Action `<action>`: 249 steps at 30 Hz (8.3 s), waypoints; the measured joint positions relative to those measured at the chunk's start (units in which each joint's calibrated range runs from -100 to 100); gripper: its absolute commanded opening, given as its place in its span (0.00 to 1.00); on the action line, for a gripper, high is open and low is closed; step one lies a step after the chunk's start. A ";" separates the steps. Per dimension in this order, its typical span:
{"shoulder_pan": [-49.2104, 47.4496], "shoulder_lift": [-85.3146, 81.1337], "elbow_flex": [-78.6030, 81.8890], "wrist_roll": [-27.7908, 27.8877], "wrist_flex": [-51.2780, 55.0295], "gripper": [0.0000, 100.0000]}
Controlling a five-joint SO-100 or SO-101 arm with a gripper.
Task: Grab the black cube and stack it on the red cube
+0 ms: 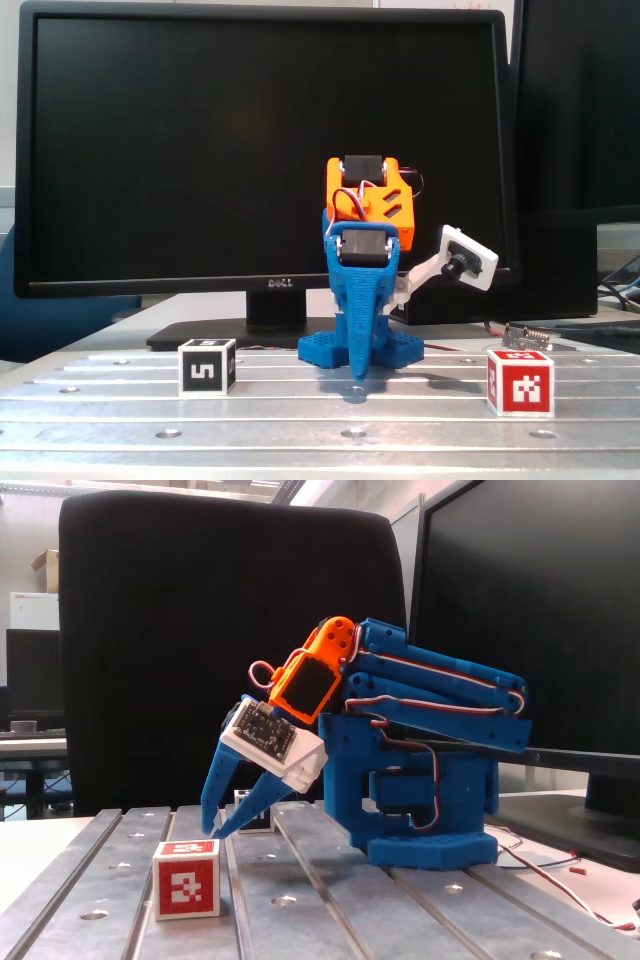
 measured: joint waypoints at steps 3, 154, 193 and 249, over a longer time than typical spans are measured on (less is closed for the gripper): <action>-0.15 0.00 0.00 0.00 0.00 0.01; 45.33 78.99 -54.35 30.70 7.82 0.33; 42.67 79.32 -40.58 31.07 -9.28 0.33; 29.19 79.32 -57.52 32.64 6.27 0.18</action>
